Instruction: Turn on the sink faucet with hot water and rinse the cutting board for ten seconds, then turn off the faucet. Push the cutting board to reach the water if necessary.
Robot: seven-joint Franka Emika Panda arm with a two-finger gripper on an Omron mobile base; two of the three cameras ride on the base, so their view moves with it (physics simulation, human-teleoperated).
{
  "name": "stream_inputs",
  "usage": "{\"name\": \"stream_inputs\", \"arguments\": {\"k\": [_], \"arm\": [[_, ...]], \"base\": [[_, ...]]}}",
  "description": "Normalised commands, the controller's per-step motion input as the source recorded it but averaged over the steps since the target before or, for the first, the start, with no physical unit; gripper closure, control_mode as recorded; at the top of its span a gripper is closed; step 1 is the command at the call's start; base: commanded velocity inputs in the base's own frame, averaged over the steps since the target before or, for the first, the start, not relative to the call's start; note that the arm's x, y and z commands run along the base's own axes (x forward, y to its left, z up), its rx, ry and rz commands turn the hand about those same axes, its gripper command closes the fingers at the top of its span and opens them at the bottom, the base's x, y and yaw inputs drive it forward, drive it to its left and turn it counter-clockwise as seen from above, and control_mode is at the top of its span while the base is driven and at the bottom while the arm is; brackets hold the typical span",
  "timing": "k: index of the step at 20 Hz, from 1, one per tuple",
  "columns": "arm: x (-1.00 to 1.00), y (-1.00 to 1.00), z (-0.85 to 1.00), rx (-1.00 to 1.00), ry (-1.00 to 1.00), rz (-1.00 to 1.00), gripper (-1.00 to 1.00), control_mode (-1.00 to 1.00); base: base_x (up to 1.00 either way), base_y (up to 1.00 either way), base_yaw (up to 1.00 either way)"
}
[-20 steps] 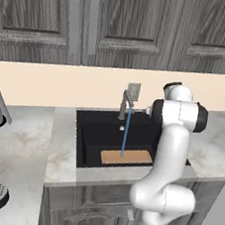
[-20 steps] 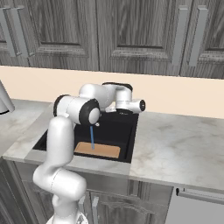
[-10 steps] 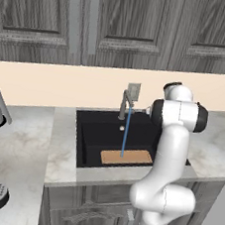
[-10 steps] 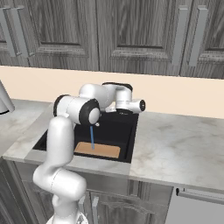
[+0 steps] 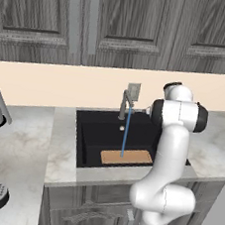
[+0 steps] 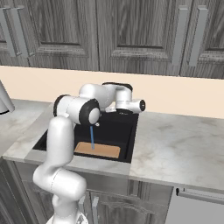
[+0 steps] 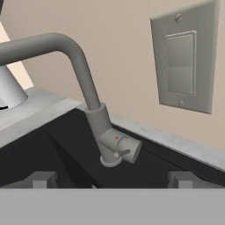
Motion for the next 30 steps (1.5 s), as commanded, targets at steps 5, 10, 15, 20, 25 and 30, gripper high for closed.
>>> {"name": "stream_inputs", "arguments": {"k": [5,10,15,20,25,30], "arm": [[0.0,0.0,0.0,0.0,0.0,0.0,-1.0,-1.0],[0.0,0.0,0.0,0.0,0.0,0.0,-1.0,-1.0],[0.0,0.0,0.0,0.0,0.0,0.0,-1.0,-1.0],[0.0,0.0,0.0,0.0,0.0,0.0,-1.0,-1.0],[0.0,0.0,0.0,0.0,0.0,0.0,-1.0,-1.0],[0.0,0.0,0.0,0.0,0.0,0.0,-1.0,-1.0]], "base": [[0.0,0.0,0.0],[0.0,0.0,0.0],[0.0,0.0,0.0],[0.0,0.0,0.0],[0.0,0.0,0.0],[0.0,0.0,0.0]]}}
